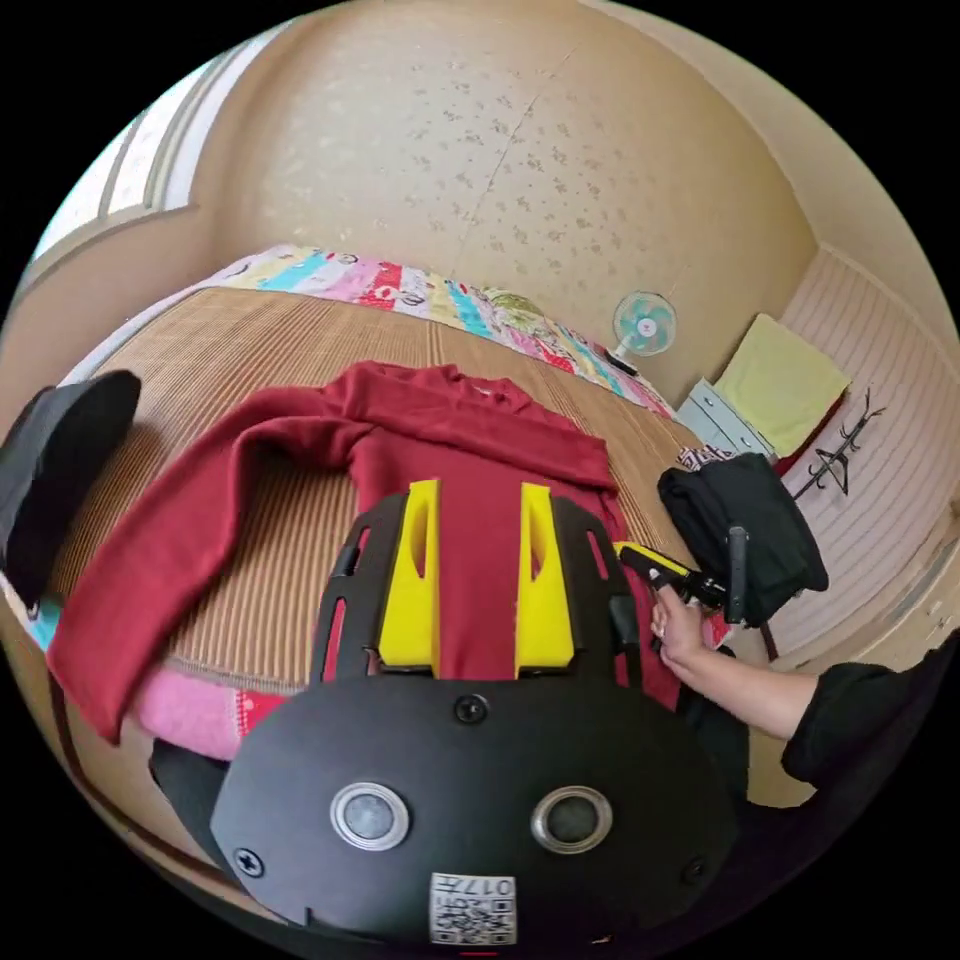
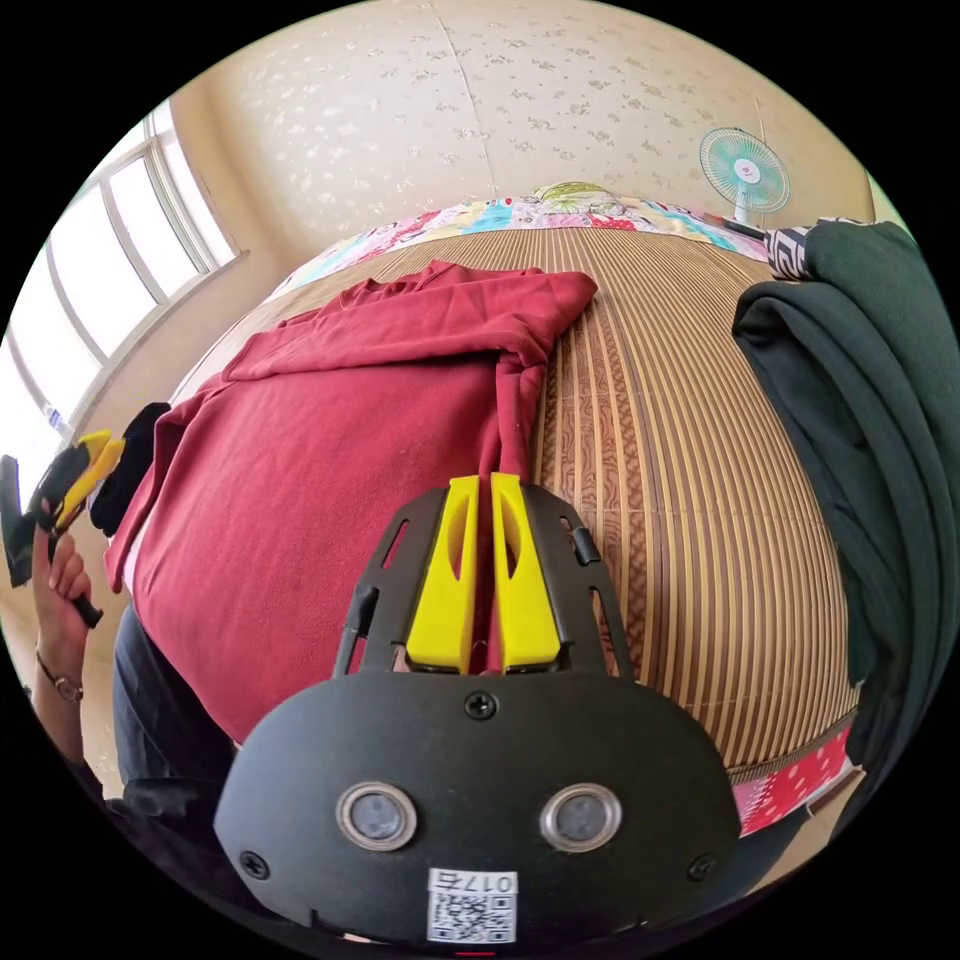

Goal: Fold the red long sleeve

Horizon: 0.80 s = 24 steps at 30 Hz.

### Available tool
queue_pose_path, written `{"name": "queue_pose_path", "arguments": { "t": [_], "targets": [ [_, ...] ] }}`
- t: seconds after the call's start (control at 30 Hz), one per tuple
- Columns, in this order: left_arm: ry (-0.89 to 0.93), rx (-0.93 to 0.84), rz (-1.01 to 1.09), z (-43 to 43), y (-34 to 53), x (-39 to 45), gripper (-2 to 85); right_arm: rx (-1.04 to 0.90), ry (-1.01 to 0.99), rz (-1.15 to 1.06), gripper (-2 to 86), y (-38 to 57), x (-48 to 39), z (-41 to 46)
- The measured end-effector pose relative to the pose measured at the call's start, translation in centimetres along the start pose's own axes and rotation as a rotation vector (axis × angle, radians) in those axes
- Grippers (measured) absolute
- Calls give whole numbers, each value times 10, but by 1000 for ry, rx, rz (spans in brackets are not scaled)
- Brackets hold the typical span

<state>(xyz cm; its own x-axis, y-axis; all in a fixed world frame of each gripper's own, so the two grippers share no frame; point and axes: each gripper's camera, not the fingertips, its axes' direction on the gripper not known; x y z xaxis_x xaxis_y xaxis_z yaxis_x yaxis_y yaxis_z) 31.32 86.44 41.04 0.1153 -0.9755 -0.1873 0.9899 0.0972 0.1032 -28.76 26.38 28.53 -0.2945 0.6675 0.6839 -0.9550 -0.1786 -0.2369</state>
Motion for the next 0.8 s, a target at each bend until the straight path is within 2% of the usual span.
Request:
{"name": "queue_pose_path", "arguments": {
  "t": [0.03,0.07,0.13,0.23,0.3,0.33,0.43,0.63,0.73,0.8],
  "targets": [
    [25,31,-171,-30,14,-42,139,0,2,0,29,0,0,0],
    [32,46,-242,-42,20,-61,141,-1,3,-1,29,0,0,0],
    [-42,117,-530,-85,48,-130,148,-2,3,0,29,-1,0,1],
    [-92,267,-693,-131,75,-185,155,-5,-4,4,30,-2,1,0],
    [-98,250,-791,-142,87,-212,161,-5,-15,10,30,-2,3,0],
    [-46,247,-862,-142,98,-229,165,-6,-23,13,30,-2,4,0],
    [58,300,-998,-139,126,-249,147,-6,-27,15,30,-3,4,1],
    [281,350,-1127,-129,153,-242,151,-6,-25,15,31,-4,1,2],
    [290,454,-1163,-132,157,-244,134,-6,-25,15,31,-5,-1,3],
    [232,433,-1159,-135,150,-245,104,-5,-25,15,32,-6,-2,4]
  ]
}}
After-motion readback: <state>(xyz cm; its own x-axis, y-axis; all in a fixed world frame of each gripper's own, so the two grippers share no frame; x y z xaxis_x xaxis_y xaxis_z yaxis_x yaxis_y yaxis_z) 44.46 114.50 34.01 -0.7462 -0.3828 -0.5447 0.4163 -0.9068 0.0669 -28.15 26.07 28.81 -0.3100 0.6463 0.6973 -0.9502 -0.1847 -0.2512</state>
